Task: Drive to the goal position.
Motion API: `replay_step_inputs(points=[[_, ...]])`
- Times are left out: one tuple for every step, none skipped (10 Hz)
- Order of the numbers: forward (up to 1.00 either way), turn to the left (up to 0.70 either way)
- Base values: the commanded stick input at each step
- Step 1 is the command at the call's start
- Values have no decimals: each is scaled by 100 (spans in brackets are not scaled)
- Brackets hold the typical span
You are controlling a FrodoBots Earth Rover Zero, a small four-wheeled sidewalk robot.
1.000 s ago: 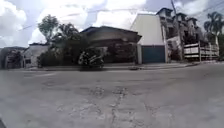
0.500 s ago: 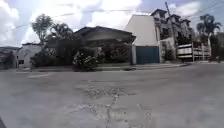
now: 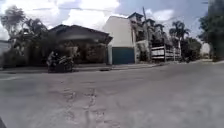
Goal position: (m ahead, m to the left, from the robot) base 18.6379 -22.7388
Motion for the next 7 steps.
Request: replay_step_inputs(points=[[50, -45], [70, -35], [70, -35], [70, -35], [70, -35], [70, -35], [70, -35]])
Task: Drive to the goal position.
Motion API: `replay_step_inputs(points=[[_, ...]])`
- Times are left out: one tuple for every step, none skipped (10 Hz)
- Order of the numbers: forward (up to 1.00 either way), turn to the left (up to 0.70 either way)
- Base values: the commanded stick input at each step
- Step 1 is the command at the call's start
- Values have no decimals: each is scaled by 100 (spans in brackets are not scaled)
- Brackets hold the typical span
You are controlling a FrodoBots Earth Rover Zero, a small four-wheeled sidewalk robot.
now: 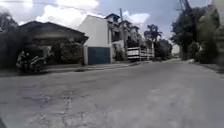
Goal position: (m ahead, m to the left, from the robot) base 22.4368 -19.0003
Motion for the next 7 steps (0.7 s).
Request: replay_step_inputs(points=[[70, -35], [70, -35], [70, -35], [70, -35], [70, -35], [70, -35], [70, -35]])
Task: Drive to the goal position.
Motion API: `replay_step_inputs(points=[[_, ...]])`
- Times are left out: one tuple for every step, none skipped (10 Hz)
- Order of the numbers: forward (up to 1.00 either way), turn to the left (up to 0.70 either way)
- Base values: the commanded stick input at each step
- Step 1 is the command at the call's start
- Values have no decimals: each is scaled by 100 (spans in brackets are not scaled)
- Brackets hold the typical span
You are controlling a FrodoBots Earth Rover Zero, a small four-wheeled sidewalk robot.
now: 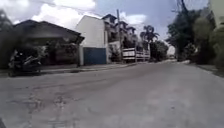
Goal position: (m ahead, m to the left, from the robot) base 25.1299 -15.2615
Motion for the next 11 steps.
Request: replay_step_inputs(points=[[70, -35], [70, -35], [70, -35], [70, -35], [70, -35], [70, -35], [70, -35], [70, -35], [70, -35], [70, -35], [83, -34]])
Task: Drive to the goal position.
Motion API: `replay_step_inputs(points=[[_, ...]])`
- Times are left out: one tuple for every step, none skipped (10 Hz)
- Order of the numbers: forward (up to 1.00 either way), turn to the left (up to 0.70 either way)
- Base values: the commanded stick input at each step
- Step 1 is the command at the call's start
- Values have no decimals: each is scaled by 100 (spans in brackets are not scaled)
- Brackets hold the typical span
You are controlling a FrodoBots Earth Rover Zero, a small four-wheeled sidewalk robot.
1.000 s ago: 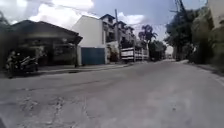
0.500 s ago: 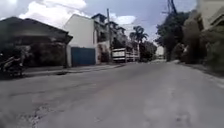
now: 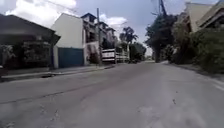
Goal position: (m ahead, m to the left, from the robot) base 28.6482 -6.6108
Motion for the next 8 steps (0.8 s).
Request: replay_step_inputs(points=[[85, -34], [85, -34], [85, -34], [97, -39], [100, -40], [100, -40], [100, -40], [100, -40]])
